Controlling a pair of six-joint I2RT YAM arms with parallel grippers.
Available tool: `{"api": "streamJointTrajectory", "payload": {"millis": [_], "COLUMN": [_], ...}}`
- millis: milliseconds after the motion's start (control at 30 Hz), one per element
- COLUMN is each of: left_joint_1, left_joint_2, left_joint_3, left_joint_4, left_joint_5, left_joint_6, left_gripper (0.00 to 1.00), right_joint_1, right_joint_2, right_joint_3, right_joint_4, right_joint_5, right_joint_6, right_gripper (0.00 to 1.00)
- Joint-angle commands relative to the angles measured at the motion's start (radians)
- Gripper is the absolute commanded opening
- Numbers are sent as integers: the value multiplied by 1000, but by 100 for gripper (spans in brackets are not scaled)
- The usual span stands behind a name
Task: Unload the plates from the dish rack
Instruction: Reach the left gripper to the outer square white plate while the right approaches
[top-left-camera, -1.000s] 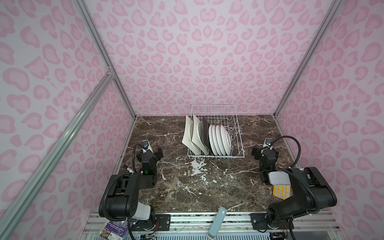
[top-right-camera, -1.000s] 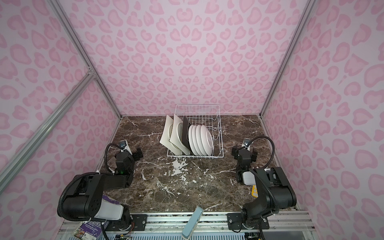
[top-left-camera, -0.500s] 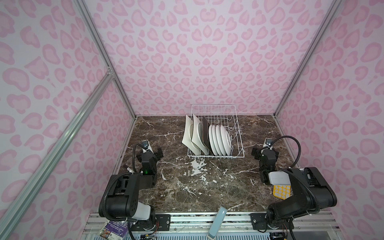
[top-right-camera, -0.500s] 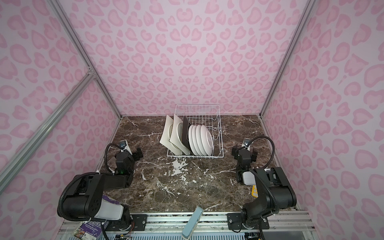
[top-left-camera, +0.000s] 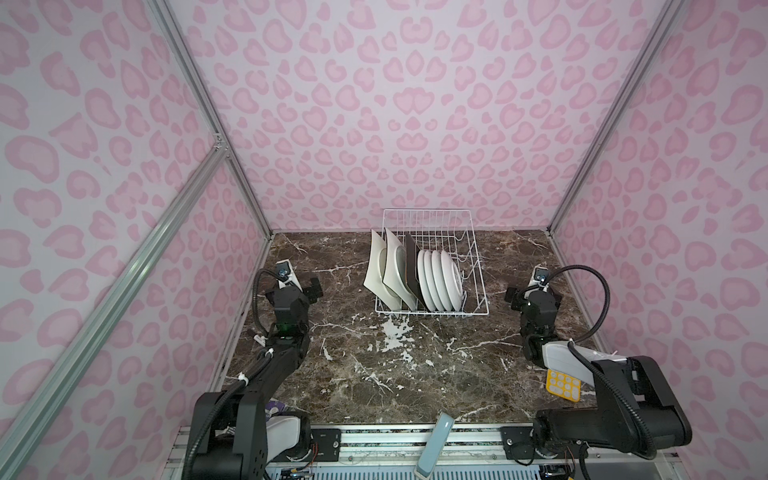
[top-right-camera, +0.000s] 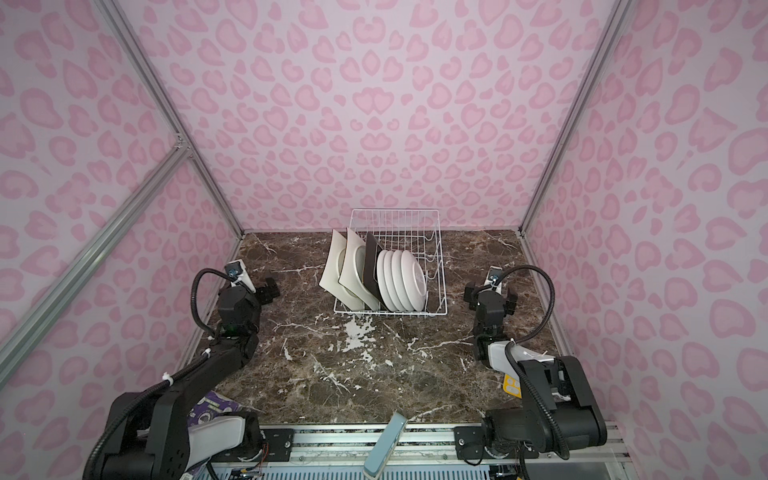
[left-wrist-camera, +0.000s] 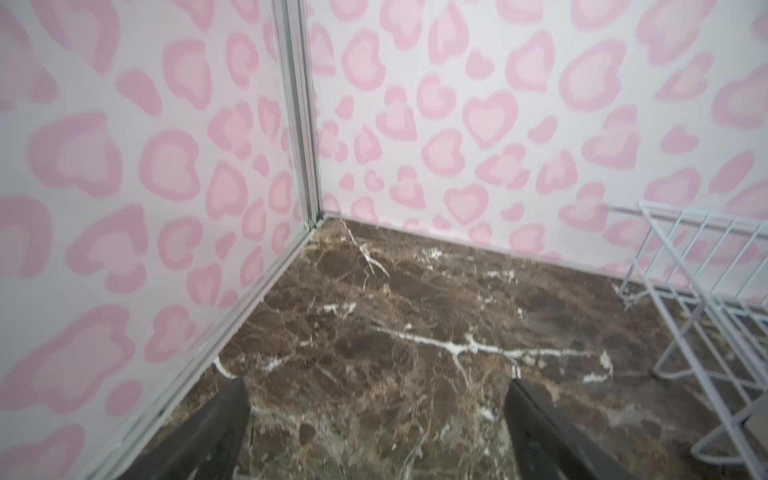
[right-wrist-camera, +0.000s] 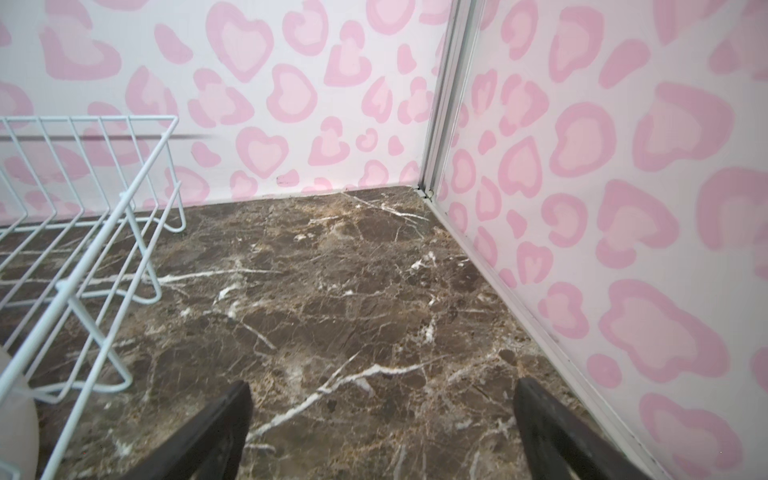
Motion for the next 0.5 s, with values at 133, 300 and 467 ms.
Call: {"api": "streamJointTrajectory", "payload": {"millis": [133,300,467], "left_joint_1": [4,3,3], "left_joint_2": [-66,-38,17], "left_joint_3": [333,516,674], "left_joint_4": [-403,-589,-795], "left_joint_5": [246,416,562], "left_joint_6": [8,-61,-101], "left_gripper": [97,97,99], "right_joint_1": [2,2,2], "right_joint_2": [-144,-260,-393], "right_joint_3": [55,145,213], "right_joint_4": [-189,-420,-598], "right_joint_5": [41,-75,-249], "right_joint_6": [113,119,114], "right_gripper": [100,100,100]}}
